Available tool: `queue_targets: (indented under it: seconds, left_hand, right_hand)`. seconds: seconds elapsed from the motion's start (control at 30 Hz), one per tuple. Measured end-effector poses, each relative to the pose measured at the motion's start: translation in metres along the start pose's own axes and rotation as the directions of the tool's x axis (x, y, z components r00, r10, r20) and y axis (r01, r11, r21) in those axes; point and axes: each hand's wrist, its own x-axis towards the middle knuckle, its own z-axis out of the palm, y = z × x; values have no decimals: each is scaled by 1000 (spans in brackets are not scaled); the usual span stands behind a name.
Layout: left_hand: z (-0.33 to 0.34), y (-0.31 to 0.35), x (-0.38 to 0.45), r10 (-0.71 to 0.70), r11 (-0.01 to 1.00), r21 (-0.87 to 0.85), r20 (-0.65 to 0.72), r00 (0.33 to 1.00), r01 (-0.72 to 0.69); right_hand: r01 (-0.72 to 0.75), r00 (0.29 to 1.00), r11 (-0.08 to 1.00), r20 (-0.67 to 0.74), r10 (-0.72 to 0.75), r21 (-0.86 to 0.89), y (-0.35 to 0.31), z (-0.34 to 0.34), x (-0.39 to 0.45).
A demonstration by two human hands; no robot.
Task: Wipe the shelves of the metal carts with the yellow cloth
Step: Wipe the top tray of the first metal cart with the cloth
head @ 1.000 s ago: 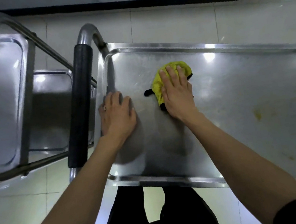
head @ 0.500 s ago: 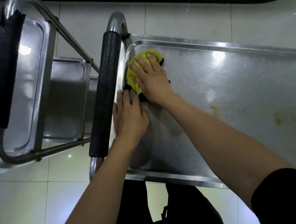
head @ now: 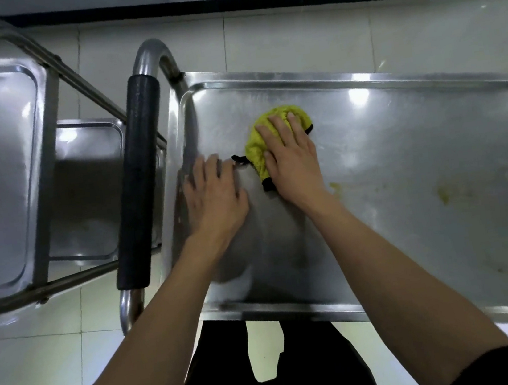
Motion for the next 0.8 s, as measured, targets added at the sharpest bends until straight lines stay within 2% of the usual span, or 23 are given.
queue_targets:
  seconds: [0.13, 0.33, 0.47, 0.57, 0.7, 0.8]
  left_hand:
    - [5, 43, 12, 149, 989, 3, 13, 989, -149]
    - [15, 102, 25, 254, 966, 36, 70, 965, -257]
    - [24, 117, 21, 239, 964, 105, 67, 969, -245]
    - [26, 122, 18, 241, 962, 118, 57, 969, -246]
    - [26, 124, 20, 203, 976, 80, 15, 979, -204]
    - [27, 118, 19, 204, 976, 77, 23, 979, -205]
  right_hand:
    - [-96, 995, 995, -17, 96, 6, 48, -22, -19]
    - [-246, 967, 969, -69, 244, -8, 123, -56, -53]
    - [-340, 935, 940, -110, 338, 0, 162, -72, -78]
    - [-348, 933, 937, -111, 344, -23, 175, -75, -88]
    - [-362, 929, 931, -101, 356, -43, 167, -68, -91]
    - [-315, 948, 948, -73, 311, -53, 151, -59, -92]
